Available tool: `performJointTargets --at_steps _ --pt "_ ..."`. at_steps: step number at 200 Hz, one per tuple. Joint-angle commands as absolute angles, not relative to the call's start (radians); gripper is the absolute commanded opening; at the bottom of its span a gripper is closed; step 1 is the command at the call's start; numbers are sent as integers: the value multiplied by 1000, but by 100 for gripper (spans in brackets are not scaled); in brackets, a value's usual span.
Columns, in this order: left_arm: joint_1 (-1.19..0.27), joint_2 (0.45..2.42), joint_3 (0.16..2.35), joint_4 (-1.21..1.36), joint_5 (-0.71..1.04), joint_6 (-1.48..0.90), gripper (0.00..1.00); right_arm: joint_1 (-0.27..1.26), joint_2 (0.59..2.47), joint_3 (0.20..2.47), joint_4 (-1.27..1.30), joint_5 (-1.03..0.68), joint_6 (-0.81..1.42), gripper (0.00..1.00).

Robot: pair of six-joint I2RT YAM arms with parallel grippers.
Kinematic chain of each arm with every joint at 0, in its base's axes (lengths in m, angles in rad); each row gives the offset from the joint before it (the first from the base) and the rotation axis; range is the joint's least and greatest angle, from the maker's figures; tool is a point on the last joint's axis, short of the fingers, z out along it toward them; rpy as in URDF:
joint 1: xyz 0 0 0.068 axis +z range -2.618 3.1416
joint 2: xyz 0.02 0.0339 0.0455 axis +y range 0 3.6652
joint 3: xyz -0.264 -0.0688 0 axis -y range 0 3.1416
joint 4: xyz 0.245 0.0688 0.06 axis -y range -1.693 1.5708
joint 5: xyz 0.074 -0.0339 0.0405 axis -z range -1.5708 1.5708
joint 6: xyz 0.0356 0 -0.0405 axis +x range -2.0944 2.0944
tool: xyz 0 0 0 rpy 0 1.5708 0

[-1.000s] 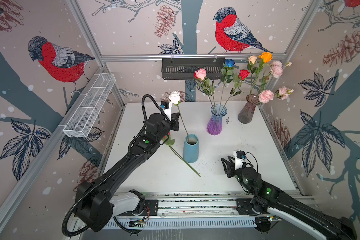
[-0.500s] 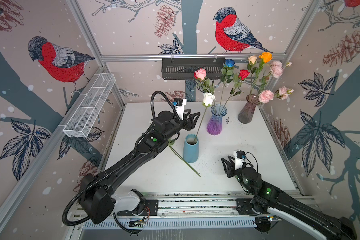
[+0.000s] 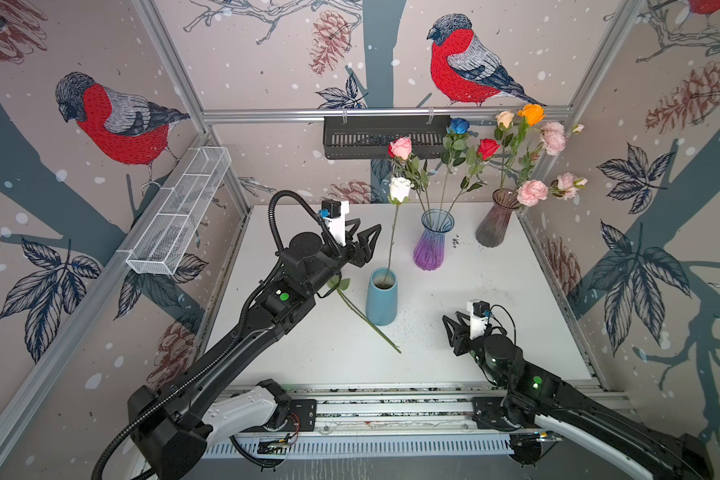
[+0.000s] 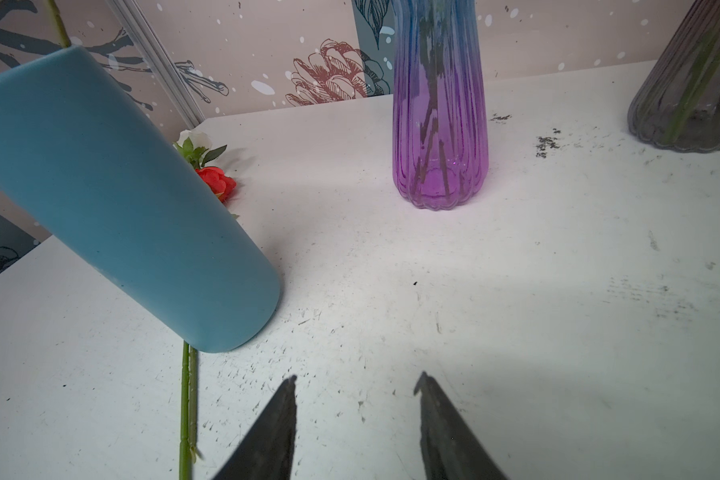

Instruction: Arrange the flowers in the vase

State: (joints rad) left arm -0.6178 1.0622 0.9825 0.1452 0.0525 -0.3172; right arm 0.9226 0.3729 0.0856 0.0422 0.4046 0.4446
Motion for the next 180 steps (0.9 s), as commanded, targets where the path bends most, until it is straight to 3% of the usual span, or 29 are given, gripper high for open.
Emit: performJointTargets --at_steps 1,84,108,144,180 --pt "-565 1006 880 113 78 -380 64 926 376 83 73 413 442 48" --pt "-486 779 484 248 102 -622 62 1011 575 124 149 376 384 46" --pt "-474 804 407 260 46 -731 60 1018 641 138 162 389 381 47" --pt "-415 898 327 387 128 -895 56 1029 663 145 164 419 388 47" --pt "-400 1046 334 423 134 -967 46 1036 636 138 158 446 395 47"
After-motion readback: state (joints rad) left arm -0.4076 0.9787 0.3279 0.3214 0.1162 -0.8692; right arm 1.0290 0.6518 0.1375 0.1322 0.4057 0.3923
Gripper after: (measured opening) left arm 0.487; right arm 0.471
